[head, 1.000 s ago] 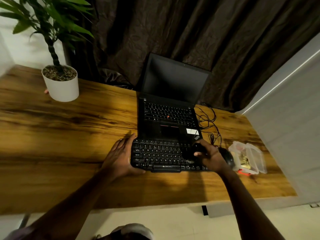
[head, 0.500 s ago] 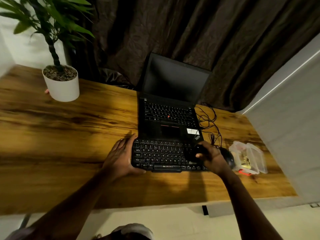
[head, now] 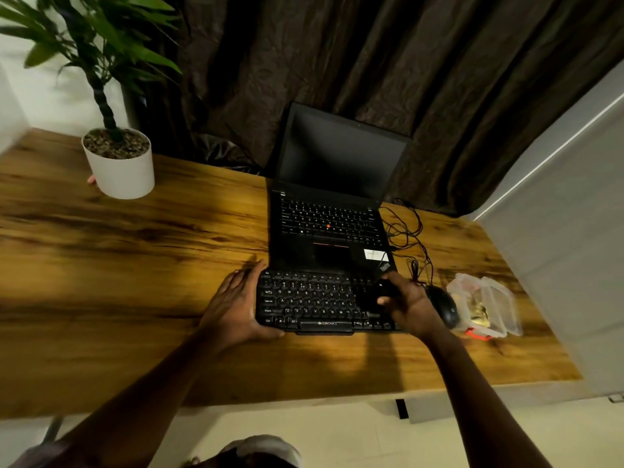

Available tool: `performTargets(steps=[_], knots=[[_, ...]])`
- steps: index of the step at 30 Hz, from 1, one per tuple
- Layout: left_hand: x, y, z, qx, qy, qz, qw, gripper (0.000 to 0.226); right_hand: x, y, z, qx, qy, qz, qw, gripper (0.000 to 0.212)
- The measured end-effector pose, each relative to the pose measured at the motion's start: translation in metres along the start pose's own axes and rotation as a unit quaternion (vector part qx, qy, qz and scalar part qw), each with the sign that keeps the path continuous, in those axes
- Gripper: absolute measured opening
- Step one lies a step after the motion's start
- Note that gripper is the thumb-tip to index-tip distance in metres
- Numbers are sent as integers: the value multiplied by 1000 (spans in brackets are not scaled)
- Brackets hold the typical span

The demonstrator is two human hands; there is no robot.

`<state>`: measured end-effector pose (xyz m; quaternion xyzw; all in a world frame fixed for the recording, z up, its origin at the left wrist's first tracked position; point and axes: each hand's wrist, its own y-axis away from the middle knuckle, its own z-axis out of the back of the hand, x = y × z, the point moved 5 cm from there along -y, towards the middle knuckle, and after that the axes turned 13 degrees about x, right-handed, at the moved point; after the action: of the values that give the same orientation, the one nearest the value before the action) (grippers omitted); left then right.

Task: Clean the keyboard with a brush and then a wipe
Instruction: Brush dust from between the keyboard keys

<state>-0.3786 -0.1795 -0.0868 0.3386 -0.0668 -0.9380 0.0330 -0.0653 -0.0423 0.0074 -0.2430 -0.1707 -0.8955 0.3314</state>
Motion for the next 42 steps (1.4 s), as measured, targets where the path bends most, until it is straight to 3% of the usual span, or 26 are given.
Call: performTargets(steps=[5, 11, 14, 19, 28, 35, 42], knots=[[-2, 1, 2, -3, -2, -4, 1000, 149, 9, 0, 2, -1, -20, 17, 1000, 29], [-4, 3, 3, -1, 6, -4, 1000, 148, -21, 10, 14, 6, 15, -65, 998, 48], [-6, 4, 5, -1, 9, -6, 1000, 148, -11, 4, 5, 2, 4, -37, 999, 50], [-2, 2, 2, 7, 8, 6, 1000, 151, 20, -4, -11, 11, -38, 10, 999, 32], [-6, 4, 5, 2, 13, -1, 1000, 151, -17, 2, 5, 22, 23, -74, 997, 48], [-7, 3, 5, 3, 7, -4, 1000, 151, 40, -13, -14, 24, -51, 21, 998, 28], [-3, 3, 3, 4, 9, 9, 1000, 150, 12, -5, 4, 54, 0, -36, 998, 40]])
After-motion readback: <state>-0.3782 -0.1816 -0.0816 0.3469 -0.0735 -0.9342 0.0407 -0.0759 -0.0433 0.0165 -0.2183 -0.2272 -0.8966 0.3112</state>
